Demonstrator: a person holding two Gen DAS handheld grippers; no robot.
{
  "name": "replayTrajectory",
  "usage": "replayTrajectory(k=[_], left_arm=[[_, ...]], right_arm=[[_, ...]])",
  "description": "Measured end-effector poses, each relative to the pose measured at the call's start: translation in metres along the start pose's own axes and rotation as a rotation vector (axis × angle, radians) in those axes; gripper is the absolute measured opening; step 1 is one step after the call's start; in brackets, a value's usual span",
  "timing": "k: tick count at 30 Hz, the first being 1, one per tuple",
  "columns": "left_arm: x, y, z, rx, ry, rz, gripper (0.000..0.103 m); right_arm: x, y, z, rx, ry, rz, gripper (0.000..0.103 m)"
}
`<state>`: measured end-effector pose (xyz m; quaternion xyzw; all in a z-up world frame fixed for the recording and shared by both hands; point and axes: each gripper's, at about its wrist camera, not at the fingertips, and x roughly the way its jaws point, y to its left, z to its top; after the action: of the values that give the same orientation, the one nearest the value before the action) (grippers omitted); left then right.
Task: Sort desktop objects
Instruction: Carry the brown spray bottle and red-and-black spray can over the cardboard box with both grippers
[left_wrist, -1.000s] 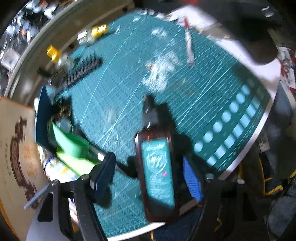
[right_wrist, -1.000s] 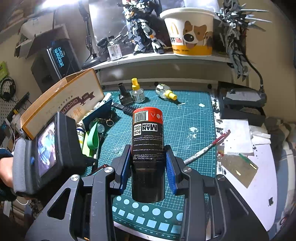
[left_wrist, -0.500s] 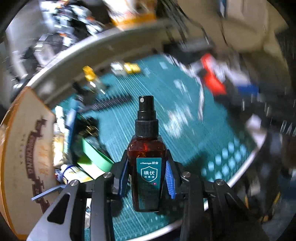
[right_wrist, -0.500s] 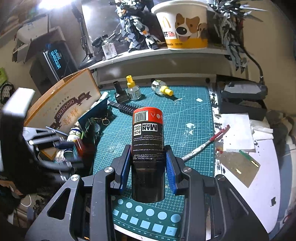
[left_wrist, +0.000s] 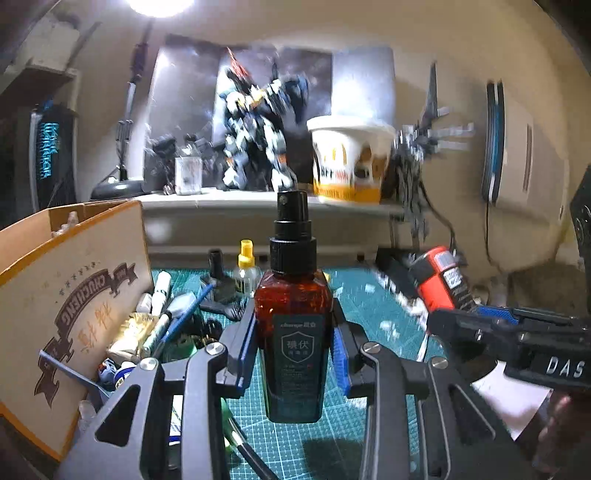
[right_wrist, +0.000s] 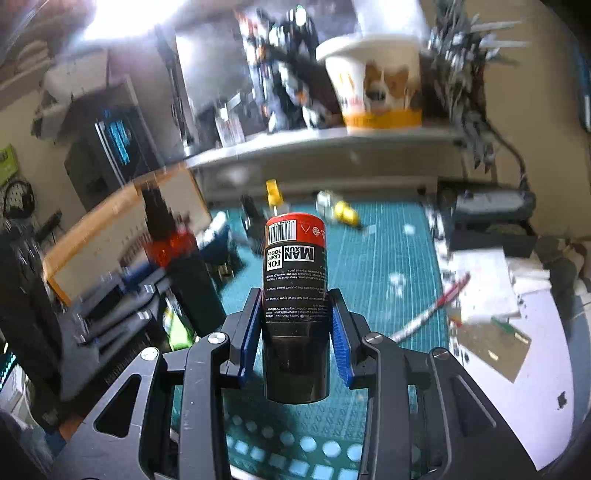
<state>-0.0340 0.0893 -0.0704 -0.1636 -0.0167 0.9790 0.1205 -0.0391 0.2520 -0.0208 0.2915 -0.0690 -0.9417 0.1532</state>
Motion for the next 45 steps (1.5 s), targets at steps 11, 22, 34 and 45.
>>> replayTrajectory(k=[11,22,34,45], left_arm=[[-0.028,0.017,0.016,-0.012,-0.096,0.005,0.034],[-0.041,0.049,0.043,-0.076,0.008,0.009,0.034],[-0.087,0.081,0.071,-0.086,-0.036,0.152,0.034],[-0.138,0.111,0.086,-0.072,-0.089,0.284,0.034]], right_arm=[[-0.013,0.025,0.015,-0.014,-0.058,-0.029,0.033],[-0.017,0.049,0.023,-0.107,-0.086,0.007,0.033],[-0.029,0.104,0.048,-0.201,-0.137,0.139,0.033],[-0.011,0.164,0.054,-0.283,-0.133,0.308,0.033]])
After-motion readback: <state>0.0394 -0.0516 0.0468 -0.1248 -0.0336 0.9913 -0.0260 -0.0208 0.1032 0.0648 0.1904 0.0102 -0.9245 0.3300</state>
